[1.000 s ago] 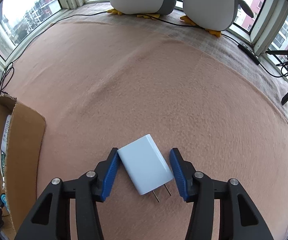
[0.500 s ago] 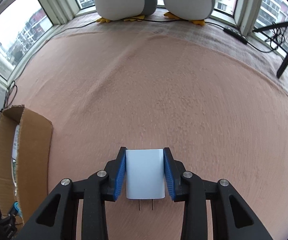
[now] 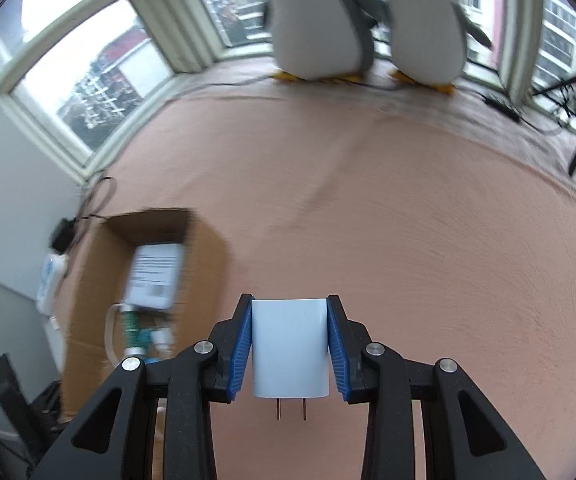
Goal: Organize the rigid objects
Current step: 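Carry the white charger into the box and open the right tool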
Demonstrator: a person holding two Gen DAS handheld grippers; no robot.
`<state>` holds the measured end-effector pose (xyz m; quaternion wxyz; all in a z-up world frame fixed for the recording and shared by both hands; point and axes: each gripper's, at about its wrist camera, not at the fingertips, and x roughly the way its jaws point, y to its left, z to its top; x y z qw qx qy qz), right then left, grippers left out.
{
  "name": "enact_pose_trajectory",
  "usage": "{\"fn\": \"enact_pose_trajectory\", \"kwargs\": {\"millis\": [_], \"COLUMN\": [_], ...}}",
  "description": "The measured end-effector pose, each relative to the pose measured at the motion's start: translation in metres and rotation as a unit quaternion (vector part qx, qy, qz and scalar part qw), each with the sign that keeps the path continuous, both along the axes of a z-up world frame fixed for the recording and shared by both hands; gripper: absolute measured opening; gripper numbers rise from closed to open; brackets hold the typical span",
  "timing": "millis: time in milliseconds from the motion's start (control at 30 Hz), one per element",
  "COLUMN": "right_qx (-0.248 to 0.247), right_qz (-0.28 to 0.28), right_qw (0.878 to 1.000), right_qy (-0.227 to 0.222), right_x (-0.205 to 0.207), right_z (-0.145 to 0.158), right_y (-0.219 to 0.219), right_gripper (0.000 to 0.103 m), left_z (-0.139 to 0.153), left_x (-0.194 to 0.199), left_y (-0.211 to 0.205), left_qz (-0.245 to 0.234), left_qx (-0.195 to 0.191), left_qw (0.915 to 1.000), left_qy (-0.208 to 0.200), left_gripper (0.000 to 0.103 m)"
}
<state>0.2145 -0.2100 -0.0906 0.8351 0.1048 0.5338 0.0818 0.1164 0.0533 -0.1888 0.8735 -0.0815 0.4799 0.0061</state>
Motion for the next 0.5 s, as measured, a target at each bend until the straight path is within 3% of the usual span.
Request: {"fn": "enact_pose_trajectory", "kwargs": {"millis": [200, 500], "right_qx": [0.017, 0.029], "right_qz": [0.052, 0.098], "right_qw": [0.998, 0.995], "right_qy": [-0.020, -0.010], "right_x": [0.002, 0.008], "right_z": [0.020, 0.013], "right_y": [0.053, 0.109], "right_gripper": [0.032, 0.032], "left_z": [0.000, 0.001], "left_x": [0.000, -0.001], "left_y": [0.000, 0.000], "left_qz": [0.000, -0.001], "left_qx": [-0.001, -0.001], "left_qw": [1.0000, 1.0000], "left_qy": [0.000, 0.000], "left_gripper": [0.065, 0.065]}}
